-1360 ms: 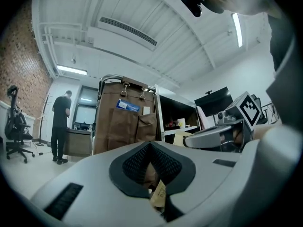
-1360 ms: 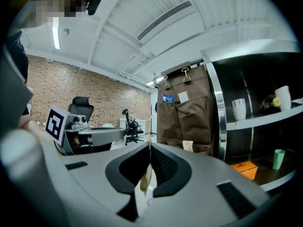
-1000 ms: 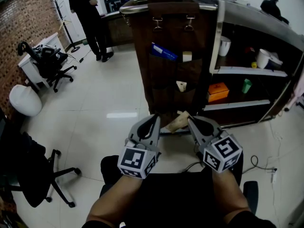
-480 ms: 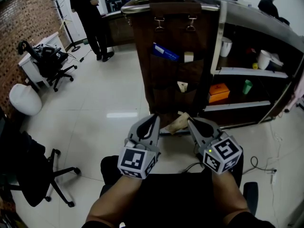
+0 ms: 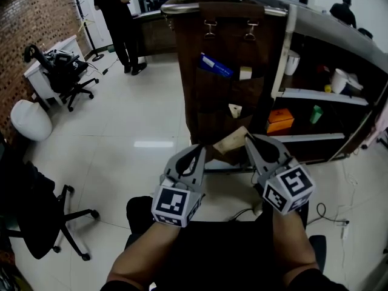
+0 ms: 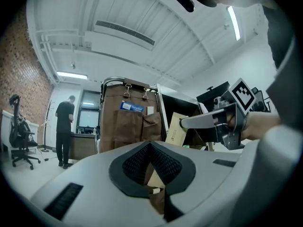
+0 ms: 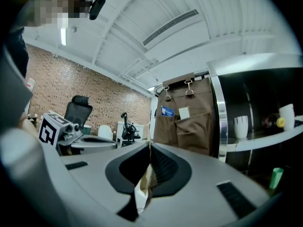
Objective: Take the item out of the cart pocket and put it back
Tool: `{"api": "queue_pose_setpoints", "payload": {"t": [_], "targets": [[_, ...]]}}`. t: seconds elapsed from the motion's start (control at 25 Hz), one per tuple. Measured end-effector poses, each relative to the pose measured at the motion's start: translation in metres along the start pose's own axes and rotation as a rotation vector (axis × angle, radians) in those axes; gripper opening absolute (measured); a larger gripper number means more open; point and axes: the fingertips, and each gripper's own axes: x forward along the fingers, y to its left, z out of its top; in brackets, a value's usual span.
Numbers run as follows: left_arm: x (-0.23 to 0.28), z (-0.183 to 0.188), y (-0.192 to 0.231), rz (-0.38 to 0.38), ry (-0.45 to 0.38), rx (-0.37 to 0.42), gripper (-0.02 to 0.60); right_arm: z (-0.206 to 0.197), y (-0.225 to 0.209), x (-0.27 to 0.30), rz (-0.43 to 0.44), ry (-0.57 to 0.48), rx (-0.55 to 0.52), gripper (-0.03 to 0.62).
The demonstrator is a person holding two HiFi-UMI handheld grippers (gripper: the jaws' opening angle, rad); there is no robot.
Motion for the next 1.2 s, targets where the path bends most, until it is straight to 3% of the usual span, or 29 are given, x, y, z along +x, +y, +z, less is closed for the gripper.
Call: {"api": "queue_pose_setpoints", "payload": {"t": [0.76,1.2], "targets": [[0.005,-0.014,0.009,0.002,0.026,-0.036,0.0,0.086,-0.035,0.067,-0.034,-0.114,-0.186,0.018],[0.006,-0.013,0.01,0.007,0.028,-0.035,0.0,0.078,-0.017,0.11,-0.003,-0.078,-0.364,0.018]]}}
